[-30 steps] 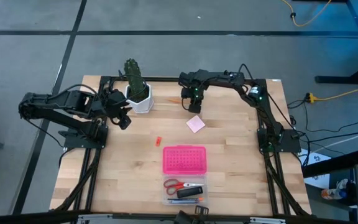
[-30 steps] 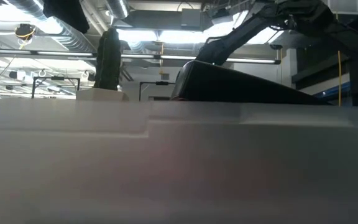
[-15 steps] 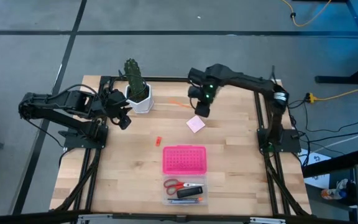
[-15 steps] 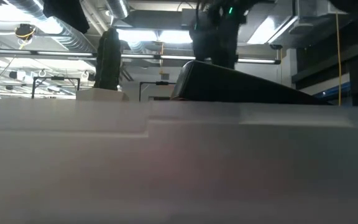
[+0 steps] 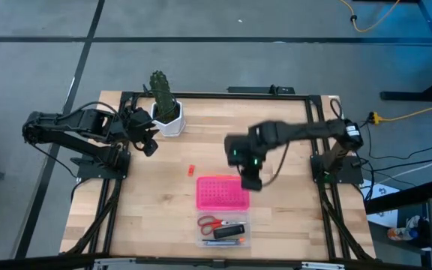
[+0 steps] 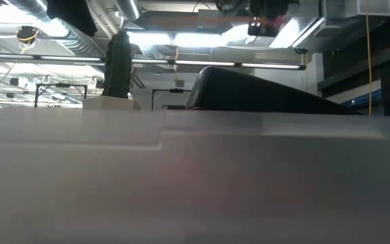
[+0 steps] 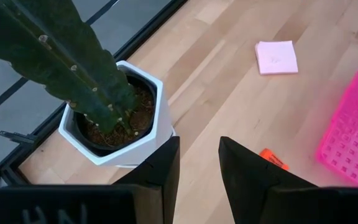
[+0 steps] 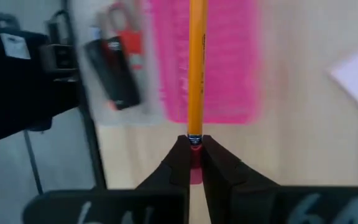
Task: Pack school essentials
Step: Put the yellow pencil into the pencil case
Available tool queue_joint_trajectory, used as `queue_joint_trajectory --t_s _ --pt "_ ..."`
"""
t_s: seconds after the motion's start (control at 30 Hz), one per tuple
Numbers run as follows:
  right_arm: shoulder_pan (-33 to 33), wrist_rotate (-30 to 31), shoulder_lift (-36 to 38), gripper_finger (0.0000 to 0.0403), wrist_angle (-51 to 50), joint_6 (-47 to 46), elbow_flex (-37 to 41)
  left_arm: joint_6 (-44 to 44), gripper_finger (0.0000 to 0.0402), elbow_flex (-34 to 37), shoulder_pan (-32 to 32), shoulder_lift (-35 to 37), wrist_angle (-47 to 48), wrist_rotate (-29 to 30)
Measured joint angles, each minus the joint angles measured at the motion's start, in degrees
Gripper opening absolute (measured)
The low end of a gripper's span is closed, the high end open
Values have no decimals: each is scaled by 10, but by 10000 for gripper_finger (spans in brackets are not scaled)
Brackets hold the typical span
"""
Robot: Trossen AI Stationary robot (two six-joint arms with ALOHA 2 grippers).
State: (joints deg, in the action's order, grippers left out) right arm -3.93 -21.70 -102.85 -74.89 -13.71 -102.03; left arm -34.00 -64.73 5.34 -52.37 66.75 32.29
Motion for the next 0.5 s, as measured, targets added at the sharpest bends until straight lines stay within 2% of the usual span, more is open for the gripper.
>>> queue_joint_trajectory --t_s 0.27,0.5 --pt "-128 -5 21 20 144 -138 115 0 105 0 0 0 1 0" --pt "-182 15 28 20 313 -309 223 2 105 0 0 0 0 0"
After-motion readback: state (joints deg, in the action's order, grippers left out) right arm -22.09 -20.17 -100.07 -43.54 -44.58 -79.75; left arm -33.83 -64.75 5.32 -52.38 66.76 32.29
